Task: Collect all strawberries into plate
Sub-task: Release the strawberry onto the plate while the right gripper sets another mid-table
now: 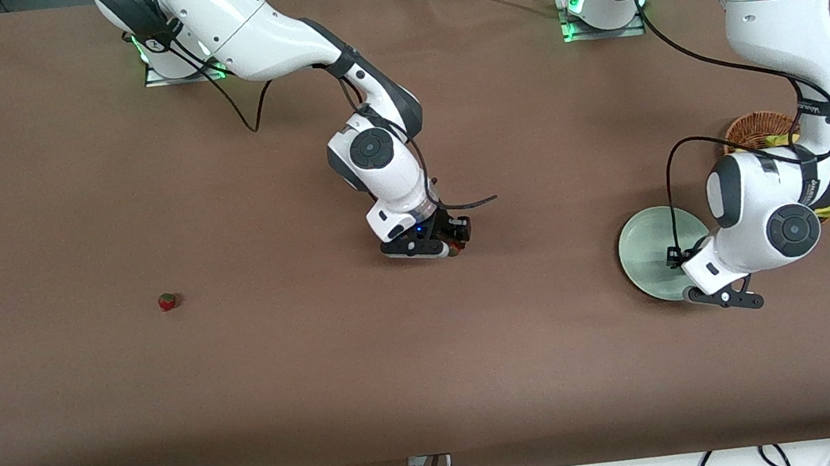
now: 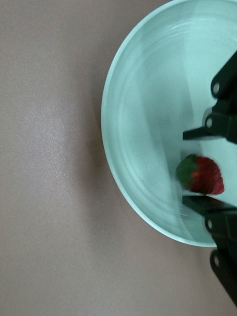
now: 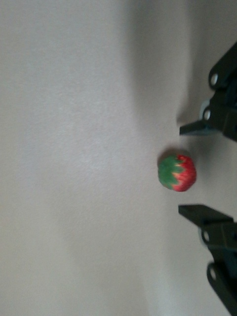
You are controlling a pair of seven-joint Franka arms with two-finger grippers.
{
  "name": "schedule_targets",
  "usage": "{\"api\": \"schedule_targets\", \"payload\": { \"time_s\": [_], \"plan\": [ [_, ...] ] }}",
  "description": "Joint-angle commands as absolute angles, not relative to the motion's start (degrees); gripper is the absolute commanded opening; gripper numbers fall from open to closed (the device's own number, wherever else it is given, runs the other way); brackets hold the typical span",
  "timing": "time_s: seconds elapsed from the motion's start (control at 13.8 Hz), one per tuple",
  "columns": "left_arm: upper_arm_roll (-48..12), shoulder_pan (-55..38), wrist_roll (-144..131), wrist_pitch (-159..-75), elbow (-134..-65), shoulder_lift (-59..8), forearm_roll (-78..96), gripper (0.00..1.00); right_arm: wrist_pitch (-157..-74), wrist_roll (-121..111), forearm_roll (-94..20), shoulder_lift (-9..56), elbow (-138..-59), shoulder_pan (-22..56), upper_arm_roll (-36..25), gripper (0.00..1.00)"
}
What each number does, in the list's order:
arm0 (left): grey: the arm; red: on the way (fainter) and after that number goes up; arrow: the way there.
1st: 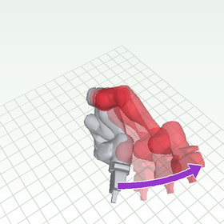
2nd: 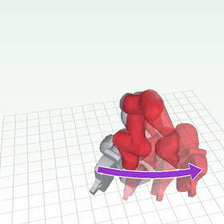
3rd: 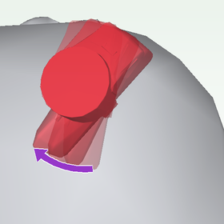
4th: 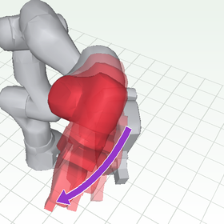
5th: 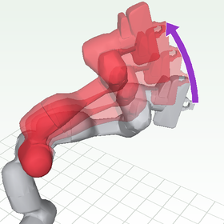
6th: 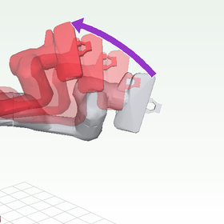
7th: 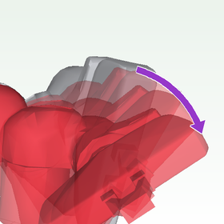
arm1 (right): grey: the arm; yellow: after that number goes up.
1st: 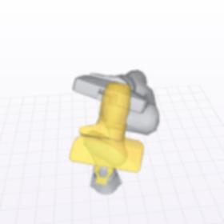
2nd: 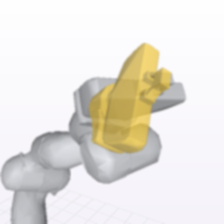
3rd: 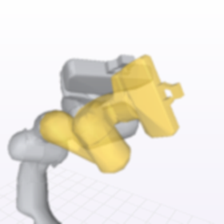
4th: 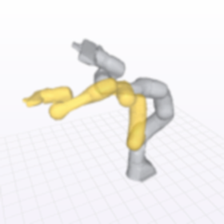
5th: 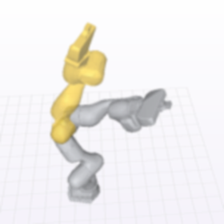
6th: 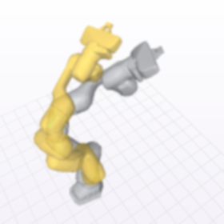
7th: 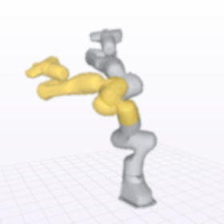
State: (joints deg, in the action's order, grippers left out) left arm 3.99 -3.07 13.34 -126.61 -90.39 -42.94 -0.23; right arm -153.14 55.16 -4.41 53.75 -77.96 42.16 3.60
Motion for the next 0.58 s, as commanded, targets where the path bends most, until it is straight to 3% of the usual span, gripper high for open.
{"api": "schedule_targets", "payload": {
  "time_s": [0.0, 0.15, 0.29, 0.51],
  "plan": [
    [3.34, -2.55, 14.33, -126.48, -90.09, -42.63, -0.97, 1.00, -147.26, 54.06, -4.48, 51.69, -75.16, 40.36, 2.73, 1.00],
    [3.25, -2.90, 14.24, -125.17, -90.09, -41.06, -0.97, 1.00, -138.12, 47.24, -4.66, 49.41, -73.30, 36.41, 2.64, 1.00],
    [2.47, -3.16, 13.63, -118.78, -90.00, -36.93, -0.44, 1.00, -133.17, 35.91, -5.27, 46.51, -73.65, 30.96, 2.81, 1.00],
    [-2.88, -4.04, 10.92, -115.66, -89.56, -33.93, -0.09, 1.00, -124.74, 30.60, -4.92, 43.60, -73.74, 24.37, 2.64, 1.00]
  ]
}}
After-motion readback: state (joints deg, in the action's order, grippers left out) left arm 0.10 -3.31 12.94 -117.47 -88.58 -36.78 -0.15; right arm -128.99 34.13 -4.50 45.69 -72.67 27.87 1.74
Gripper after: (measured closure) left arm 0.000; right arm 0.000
